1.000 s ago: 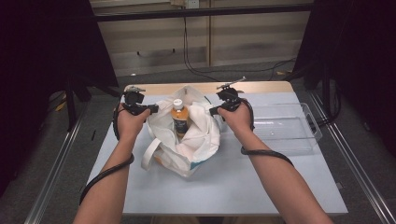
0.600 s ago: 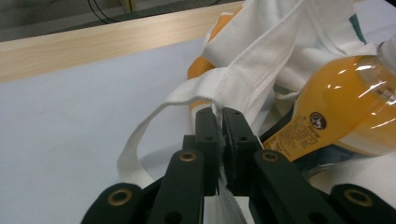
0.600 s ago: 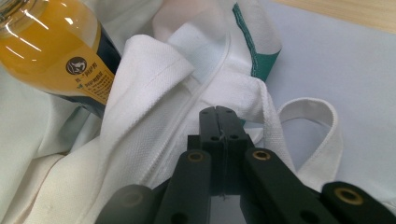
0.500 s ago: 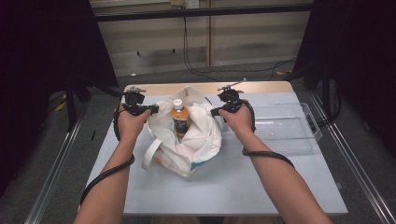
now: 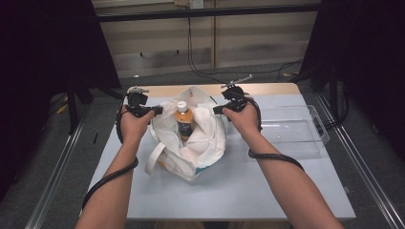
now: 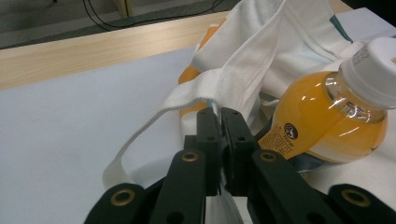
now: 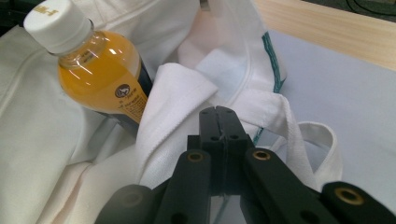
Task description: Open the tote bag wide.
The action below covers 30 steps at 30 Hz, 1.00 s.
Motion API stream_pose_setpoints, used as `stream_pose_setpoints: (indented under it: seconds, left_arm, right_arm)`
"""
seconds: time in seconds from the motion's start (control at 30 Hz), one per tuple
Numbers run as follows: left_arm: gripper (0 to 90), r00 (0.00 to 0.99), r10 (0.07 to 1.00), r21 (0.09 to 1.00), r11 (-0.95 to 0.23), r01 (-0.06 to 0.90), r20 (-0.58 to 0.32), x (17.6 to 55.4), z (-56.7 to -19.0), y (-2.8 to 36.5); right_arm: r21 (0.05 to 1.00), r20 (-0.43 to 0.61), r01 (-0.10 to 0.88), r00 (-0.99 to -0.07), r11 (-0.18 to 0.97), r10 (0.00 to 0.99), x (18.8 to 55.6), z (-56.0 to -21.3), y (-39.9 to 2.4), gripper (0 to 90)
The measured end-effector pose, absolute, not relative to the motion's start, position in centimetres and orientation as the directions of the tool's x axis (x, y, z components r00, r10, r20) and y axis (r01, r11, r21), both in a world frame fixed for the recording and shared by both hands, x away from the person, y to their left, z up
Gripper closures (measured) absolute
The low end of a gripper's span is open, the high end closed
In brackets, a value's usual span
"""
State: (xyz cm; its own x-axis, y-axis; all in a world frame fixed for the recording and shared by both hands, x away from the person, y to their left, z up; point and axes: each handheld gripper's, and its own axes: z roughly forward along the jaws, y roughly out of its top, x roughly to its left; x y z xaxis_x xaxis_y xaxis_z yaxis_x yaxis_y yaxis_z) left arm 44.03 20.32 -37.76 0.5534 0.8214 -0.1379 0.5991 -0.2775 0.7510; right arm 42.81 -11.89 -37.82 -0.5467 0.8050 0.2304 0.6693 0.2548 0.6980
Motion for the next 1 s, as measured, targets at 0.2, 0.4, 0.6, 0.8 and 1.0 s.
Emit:
stream_pose_setpoints:
  seconds: [0.2,0.4,0.6,0.8,1.0]
  left_arm:
    - [86.9,0.544,0.823,0.753,-0.252,0.608,-0.164,44.2,-37.9,20.2]
    - [87.0,0.542,0.827,0.741,-0.269,0.616,-0.151,44.3,-37.9,20.3]
    - [87.0,0.542,0.826,0.743,-0.264,0.615,-0.155,44.6,-38.3,20.5]
    - [87.0,0.523,0.837,0.742,-0.249,0.622,-0.158,44.9,-38.8,20.6]
    - [87.1,0.507,0.850,0.747,-0.242,0.619,-0.145,45.3,-39.5,21.4]
  right_arm:
    - [0.709,0.240,0.658,-0.563,0.254,0.791,42.9,-37.2,-11.4,90.0]
    - [0.716,0.241,0.648,-0.578,0.259,0.780,43.0,-37.0,-10.8,90.0]
    - [0.708,0.239,0.651,-0.587,0.276,0.773,43.2,-37.4,-10.3,90.0]
    - [0.696,0.225,0.656,-0.585,0.291,0.779,43.6,-38.5,-10.1,90.0]
    - [0.679,0.241,0.677,-0.571,0.283,0.785,43.9,-39.8,-10.1,90.0]
